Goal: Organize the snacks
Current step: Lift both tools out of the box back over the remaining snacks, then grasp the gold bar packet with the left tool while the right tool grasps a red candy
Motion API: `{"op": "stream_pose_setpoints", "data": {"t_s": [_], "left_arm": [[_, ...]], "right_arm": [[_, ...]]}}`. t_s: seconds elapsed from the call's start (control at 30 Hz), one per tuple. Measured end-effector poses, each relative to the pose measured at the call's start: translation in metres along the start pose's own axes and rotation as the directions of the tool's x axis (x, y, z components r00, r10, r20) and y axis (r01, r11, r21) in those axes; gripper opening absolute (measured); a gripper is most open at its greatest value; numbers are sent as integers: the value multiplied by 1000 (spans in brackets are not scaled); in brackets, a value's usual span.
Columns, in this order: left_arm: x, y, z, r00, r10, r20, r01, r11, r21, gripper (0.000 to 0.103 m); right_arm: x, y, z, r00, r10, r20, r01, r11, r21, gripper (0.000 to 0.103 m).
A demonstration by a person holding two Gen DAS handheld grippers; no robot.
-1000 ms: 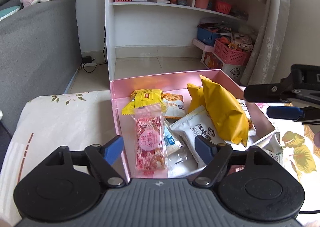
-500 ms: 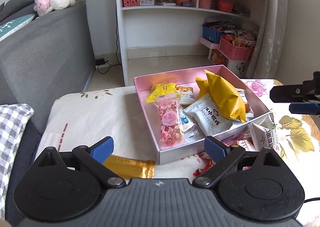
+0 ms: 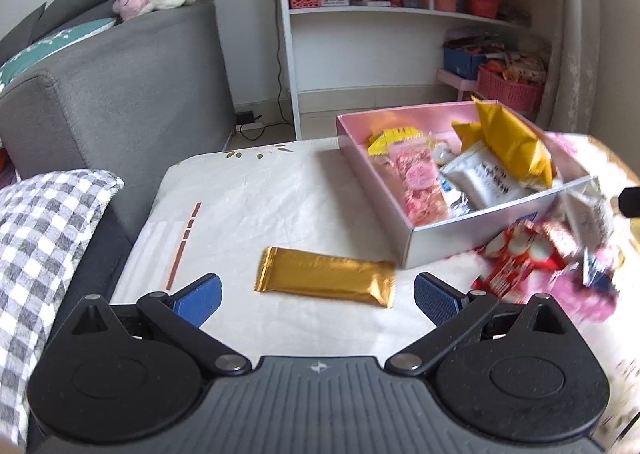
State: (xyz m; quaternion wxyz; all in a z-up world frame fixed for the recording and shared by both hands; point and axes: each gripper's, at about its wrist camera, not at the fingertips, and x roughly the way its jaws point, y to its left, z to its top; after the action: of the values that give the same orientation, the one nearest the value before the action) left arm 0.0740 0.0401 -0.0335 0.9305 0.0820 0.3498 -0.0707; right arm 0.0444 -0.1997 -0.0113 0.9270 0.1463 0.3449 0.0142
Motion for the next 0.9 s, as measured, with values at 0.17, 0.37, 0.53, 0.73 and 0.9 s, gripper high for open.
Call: {"op": "stream_pose_setpoints", "data": {"t_s": [0.17, 0.37, 0.53, 0.73, 0.9], "left_arm": [[14, 9, -13, 1000, -25, -10, 26, 991, 133, 103], [32, 16, -13, 996, -64, -62, 75, 980, 183, 102], [39, 15, -3, 993, -104, -47, 113, 959, 260, 102], [50, 8, 7, 970, -230, -78, 241, 876, 418, 100], [61, 5, 12, 946, -298, -130, 323, 813, 484, 99]], "right_arm": [[7, -1, -16, 1000, -29, -1, 29, 998, -59, 97], [18, 8, -25, 999, 7, -44, -11, 996, -84, 97], [35, 24, -32, 994, 47, -95, -57, 993, -108, 97], [53, 39, -40, 988, 78, -135, -97, 985, -141, 97], [66, 44, -42, 985, 96, -143, -116, 983, -143, 95]]}}
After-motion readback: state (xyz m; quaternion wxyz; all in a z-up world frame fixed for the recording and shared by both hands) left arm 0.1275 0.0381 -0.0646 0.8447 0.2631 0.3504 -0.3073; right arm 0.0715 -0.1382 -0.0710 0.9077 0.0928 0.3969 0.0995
